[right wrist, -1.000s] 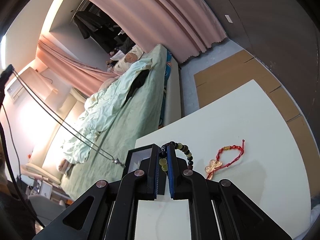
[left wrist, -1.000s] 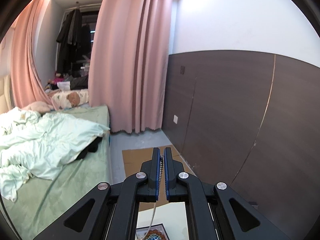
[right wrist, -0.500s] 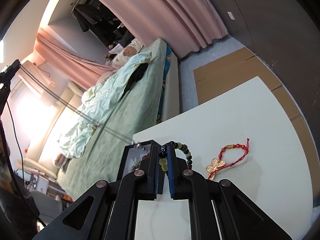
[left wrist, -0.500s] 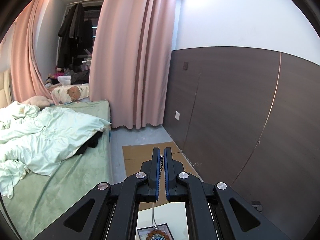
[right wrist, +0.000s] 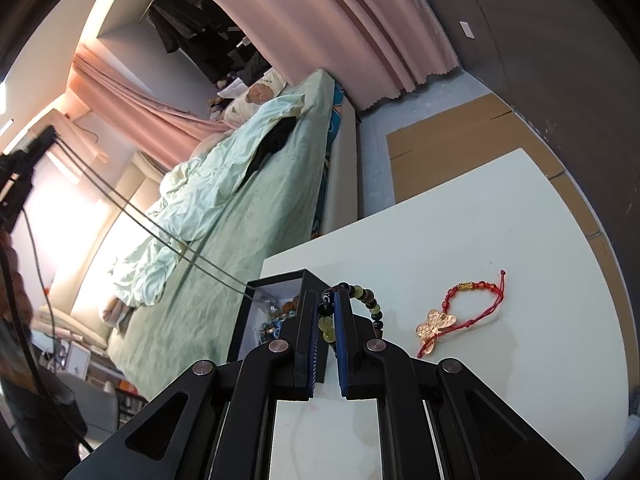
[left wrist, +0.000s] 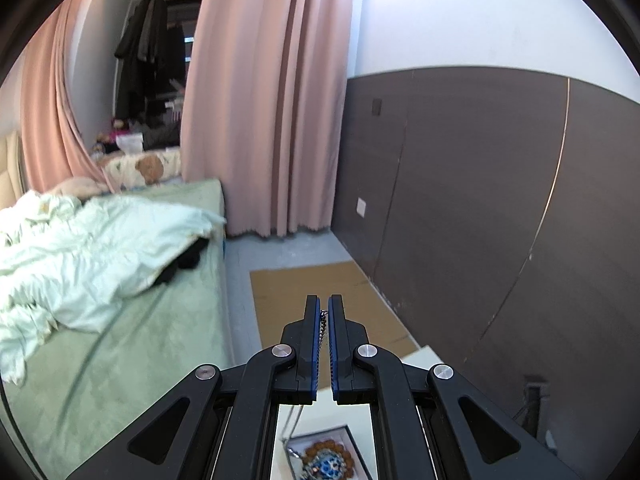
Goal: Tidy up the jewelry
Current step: 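Lift the chain and bracelet and carry both tools over the black box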
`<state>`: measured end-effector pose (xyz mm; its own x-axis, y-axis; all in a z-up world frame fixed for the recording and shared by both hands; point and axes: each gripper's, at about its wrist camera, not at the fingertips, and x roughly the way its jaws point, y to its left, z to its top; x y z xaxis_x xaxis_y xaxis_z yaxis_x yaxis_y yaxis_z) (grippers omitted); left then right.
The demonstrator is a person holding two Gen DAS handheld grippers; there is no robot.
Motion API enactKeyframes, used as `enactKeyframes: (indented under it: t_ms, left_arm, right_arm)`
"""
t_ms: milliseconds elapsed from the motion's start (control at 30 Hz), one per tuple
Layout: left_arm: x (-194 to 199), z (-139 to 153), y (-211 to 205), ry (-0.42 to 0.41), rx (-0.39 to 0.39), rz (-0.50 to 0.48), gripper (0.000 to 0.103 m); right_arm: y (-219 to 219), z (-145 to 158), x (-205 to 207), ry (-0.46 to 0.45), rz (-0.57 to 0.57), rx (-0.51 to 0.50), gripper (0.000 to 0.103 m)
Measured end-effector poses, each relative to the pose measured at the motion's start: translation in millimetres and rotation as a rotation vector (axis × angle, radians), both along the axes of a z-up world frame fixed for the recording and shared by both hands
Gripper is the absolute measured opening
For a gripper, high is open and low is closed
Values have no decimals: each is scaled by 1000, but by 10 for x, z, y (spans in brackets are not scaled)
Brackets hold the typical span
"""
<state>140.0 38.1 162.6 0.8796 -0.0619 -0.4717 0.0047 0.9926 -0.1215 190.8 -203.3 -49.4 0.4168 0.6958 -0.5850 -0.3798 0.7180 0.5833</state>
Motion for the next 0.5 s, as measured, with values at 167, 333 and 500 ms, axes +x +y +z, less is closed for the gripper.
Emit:
enactKeyframes:
  t_ms: [167,333,500]
  left_arm:
    - [38,-401,22,61,-56,2,4]
    - [51,-768,59,115,-109,13,4]
    - [56,-1000,127,138,-133,47,4]
  right_arm:
    - [21,-2,-15,-2,4,-3,10]
    - [32,-5,-21,-3,6,-10,10]
    - [45,-10,-27,-3,8,-17,10]
